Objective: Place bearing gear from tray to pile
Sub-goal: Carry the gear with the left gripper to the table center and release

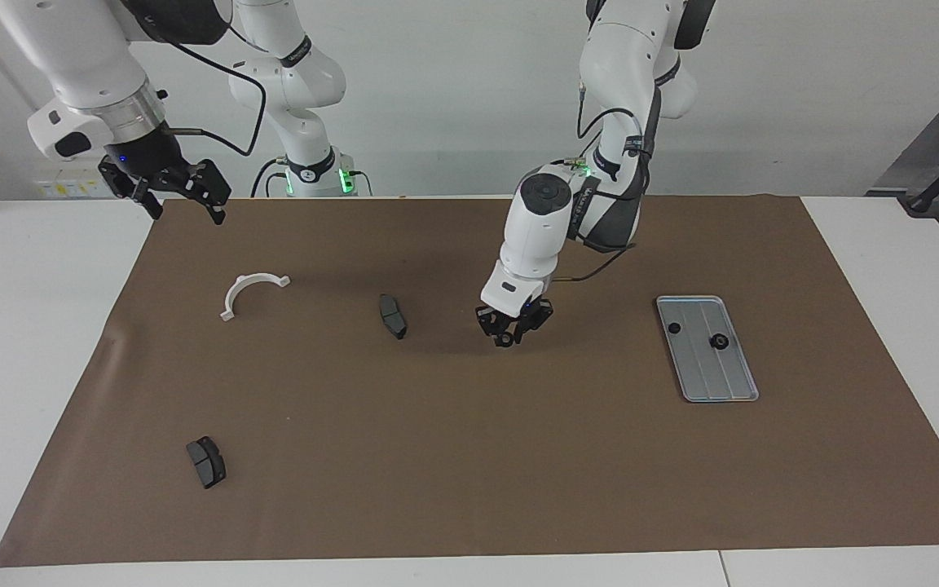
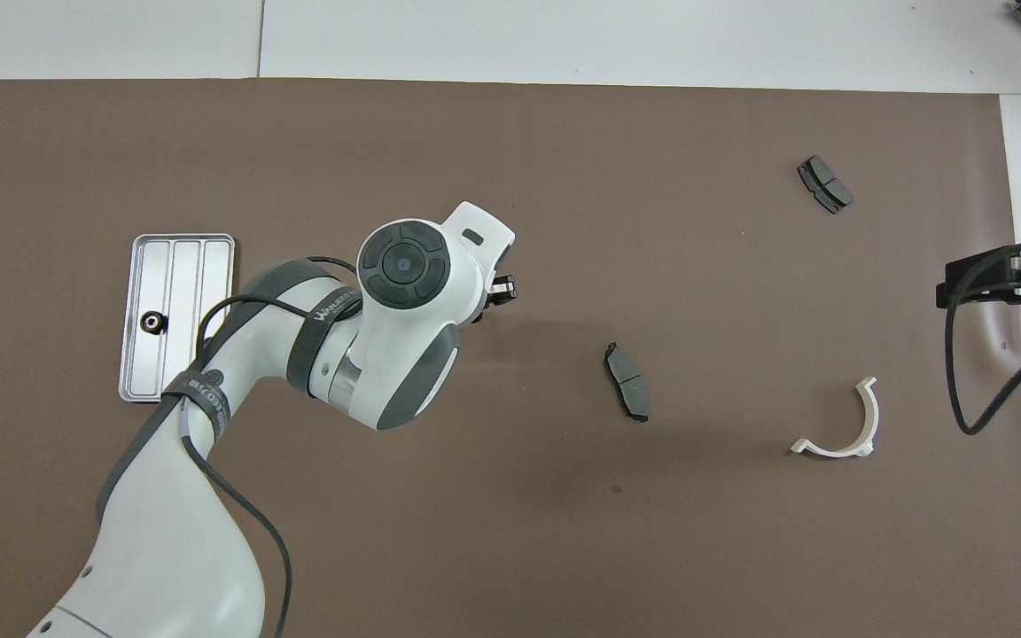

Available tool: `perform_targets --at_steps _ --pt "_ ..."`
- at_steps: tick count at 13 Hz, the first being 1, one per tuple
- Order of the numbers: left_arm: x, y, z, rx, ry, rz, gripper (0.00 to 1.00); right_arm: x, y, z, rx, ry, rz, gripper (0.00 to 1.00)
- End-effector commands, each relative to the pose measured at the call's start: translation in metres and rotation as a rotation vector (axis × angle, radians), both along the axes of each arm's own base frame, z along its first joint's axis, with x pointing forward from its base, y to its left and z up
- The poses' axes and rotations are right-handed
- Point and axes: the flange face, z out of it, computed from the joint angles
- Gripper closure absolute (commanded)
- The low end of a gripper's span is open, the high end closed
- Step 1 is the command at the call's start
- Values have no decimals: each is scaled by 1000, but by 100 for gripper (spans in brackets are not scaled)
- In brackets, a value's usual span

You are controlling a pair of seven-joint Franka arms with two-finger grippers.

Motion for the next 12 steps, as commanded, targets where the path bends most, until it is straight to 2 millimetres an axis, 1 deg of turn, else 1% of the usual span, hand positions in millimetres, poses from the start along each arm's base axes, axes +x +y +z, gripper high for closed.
perform_targets --at_steps 1,3,4,5,6,7,8,9,10,11,12 --pt "2 -10 1 -36 -52 0 0 -9 -4 1 20 4 -21 0" --pt "-2 -15 1 -36 -52 -9 0 -10 -5 1 20 4 -22 0" --pt "1 -10 2 -29 -44 -1 0 -10 -5 1 20 6 -22 0" --pt "7 0 4 -26 -44 14 0 -9 -3 0 20 4 -21 0" --pt "20 23 8 -17 -38 40 0 -9 -2 -1 20 3 -28 0" --pt "37 56 9 -3 -22 83 0 -8 1 -2 22 -2 -22 0" --pt "51 86 18 -1 -27 103 0 -7 5 -3 25 -7 -13 0" --pt "66 124 20 11 -19 116 0 -5 14 -3 25 -17 0 0" --pt "75 156 26 27 -3 106 0 -2 30 -4 25 -27 27 0" --pt "82 189 27 44 17 76 0 2 38 -5 25 -46 43 0" --pt "84 217 30 57 38 36 0 7 56 -8 25 -65 68 0"
